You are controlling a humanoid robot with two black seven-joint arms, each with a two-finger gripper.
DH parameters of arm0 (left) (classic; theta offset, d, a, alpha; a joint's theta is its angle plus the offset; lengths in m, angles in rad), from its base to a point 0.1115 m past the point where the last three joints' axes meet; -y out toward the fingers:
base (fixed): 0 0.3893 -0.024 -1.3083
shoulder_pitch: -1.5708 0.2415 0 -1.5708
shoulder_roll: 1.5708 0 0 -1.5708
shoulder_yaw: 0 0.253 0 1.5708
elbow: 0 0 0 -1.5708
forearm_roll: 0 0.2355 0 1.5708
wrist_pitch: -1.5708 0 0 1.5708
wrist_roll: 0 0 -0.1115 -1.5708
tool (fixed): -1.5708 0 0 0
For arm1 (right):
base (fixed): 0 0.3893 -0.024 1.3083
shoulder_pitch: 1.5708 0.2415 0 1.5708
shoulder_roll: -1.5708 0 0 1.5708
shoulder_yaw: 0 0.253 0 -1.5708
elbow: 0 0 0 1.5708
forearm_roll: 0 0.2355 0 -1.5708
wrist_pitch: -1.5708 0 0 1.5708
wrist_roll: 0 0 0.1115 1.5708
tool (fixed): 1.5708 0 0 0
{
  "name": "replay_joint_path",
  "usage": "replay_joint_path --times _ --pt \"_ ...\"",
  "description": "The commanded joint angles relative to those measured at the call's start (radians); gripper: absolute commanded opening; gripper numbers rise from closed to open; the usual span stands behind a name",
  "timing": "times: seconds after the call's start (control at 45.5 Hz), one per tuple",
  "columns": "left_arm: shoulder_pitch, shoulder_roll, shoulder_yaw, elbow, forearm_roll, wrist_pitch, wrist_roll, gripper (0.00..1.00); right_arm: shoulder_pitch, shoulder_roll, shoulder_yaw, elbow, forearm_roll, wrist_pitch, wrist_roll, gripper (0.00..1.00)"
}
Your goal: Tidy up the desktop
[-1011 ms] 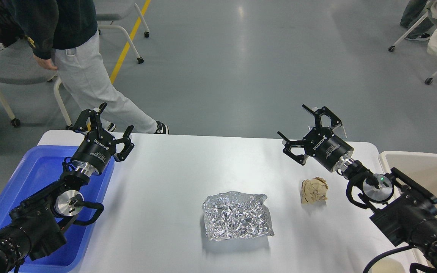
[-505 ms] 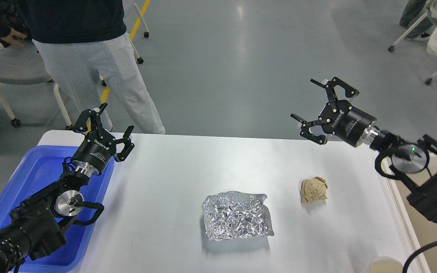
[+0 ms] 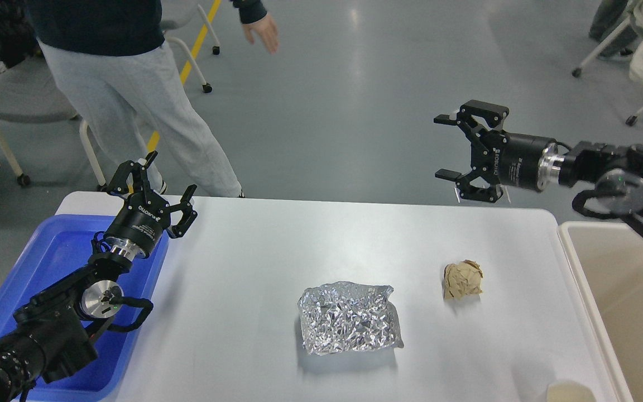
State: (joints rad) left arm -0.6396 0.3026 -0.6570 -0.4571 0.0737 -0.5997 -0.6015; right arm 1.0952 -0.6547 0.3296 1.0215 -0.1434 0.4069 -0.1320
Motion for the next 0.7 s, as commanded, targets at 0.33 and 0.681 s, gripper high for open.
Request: replay_joint_path --times 0.33,0.681 --pt "-0.002 0.000 -0.001 0.000 0.000 0.000 0.000 1.00 0.218 -0.328 -0.411 0.327 -0.165 -0.010 0.006 1.00" --pt "-0.002 0.001 0.000 0.000 0.000 -0.002 0.000 1.00 0.154 -0.546 -0.529 0.482 -0.335 -0.010 0.015 1.00"
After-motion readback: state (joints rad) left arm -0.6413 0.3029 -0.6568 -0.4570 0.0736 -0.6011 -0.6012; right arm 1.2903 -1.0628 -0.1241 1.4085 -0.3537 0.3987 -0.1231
